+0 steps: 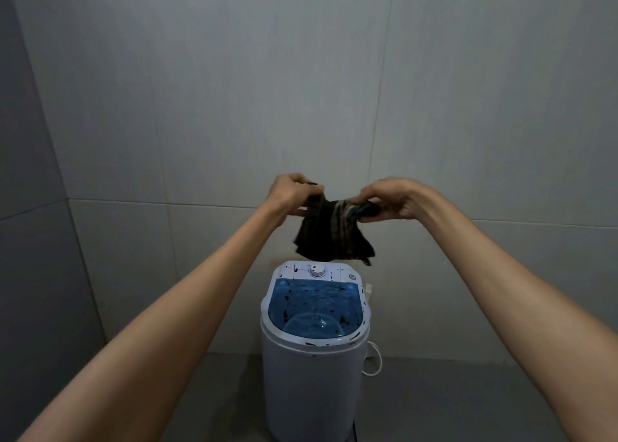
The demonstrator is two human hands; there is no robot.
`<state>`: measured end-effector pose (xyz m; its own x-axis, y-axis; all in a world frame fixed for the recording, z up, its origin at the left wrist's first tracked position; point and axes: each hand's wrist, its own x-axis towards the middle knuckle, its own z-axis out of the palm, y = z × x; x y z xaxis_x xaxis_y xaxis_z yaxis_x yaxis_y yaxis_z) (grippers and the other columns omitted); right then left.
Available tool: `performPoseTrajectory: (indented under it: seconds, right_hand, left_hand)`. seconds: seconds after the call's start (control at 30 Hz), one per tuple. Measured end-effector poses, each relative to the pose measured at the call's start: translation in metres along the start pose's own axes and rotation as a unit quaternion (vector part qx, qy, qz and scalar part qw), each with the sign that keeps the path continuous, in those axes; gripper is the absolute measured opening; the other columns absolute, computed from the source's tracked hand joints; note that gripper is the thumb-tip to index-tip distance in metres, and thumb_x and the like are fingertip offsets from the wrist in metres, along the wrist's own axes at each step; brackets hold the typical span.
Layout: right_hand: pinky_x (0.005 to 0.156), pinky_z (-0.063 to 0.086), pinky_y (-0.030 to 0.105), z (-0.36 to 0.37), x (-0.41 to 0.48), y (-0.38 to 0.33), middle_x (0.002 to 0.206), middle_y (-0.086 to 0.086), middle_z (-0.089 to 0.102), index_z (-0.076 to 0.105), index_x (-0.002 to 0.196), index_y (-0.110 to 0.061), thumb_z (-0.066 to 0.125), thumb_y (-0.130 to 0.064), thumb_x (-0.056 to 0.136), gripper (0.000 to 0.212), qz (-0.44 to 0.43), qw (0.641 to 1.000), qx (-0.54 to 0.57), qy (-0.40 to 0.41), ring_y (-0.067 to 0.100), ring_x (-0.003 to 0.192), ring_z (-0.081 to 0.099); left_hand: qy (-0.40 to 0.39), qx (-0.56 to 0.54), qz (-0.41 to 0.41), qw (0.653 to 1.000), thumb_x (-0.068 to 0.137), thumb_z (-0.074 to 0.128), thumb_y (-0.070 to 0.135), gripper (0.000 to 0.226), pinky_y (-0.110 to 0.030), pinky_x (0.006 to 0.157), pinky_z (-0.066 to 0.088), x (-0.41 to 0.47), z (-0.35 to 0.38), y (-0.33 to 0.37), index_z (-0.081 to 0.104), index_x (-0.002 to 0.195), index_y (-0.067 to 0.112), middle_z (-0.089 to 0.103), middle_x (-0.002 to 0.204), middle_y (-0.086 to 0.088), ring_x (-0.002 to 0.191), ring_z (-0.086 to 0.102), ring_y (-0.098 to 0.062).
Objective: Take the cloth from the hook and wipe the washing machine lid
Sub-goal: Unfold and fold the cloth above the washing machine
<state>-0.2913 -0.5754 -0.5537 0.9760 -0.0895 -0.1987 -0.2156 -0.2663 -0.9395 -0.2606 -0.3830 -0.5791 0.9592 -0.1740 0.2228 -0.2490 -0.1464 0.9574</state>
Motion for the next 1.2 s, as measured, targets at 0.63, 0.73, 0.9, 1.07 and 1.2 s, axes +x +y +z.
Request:
performPoseTrajectory:
  seconds: [0.63,0.73,0.9,1.07,1.2]
  right_hand:
    - [0.11,0.032,0.053,0.017,0.005,0.054,0.146,-0.008,0.045,0.034,0.145,-0.041,0.08,-0.022,0.075,0.085,-0.037,0.936,-0.327,-0.124,0.018,0.137,0.036]
    - [0.107,0.042,0.046,0.033,0.019,0.075,0.133,-0.003,0.061,0.053,0.133,-0.028,0.075,-0.022,0.083,0.055,-0.04,0.951,-0.257,-0.166,0.017,0.124,0.055]
    - [0.072,0.059,0.031,0.058,0.058,0.091,0.099,0.009,0.07,0.064,0.09,-0.015,0.079,-0.014,0.078,0.019,-0.089,0.95,-0.293,-0.062,0.023,0.088,0.069]
    - [0.067,0.042,0.031,0.082,0.095,0.129,0.093,0.012,0.069,0.064,0.092,-0.012,0.069,-0.012,0.073,0.02,-0.207,0.86,-0.443,0.146,0.033,0.091,0.063]
    - [0.073,0.045,0.031,0.097,0.105,0.183,0.104,0.009,0.07,0.067,0.102,-0.017,0.067,-0.015,0.074,0.028,-0.133,0.846,-0.515,0.03,0.03,0.098,0.063]
  left_hand:
    - [-0.119,0.201,0.056,0.971,0.084,0.061,0.018,0.021,-0.017,0.061,0.049,-0.014,-0.016,-0.008,0.071,0.102,0.014,0.067,0.086,-0.001,0.076,0.061,-0.01]
    - [-0.136,0.206,0.027,0.969,0.084,0.061,0.018,0.019,-0.021,0.066,0.05,-0.008,-0.025,-0.026,0.071,0.1,0.015,0.067,0.088,-0.001,0.079,0.062,-0.011]
    - [-0.128,0.264,0.015,0.956,0.082,0.064,0.006,0.018,-0.018,0.067,0.052,0.02,-0.036,-0.074,0.069,0.099,0.01,0.068,0.089,-0.005,0.079,0.062,-0.012]
    - [-0.067,0.243,0.035,0.967,0.073,0.065,-0.003,0.025,-0.038,0.083,0.057,0.028,-0.03,-0.143,0.07,0.089,0.016,0.072,0.092,-0.008,0.092,0.069,-0.027]
    - [-0.139,0.356,-0.022,0.924,0.074,0.068,0.003,0.031,-0.027,0.09,0.045,0.01,-0.023,-0.198,0.074,0.1,0.02,0.067,0.116,-0.004,0.111,0.059,-0.023]
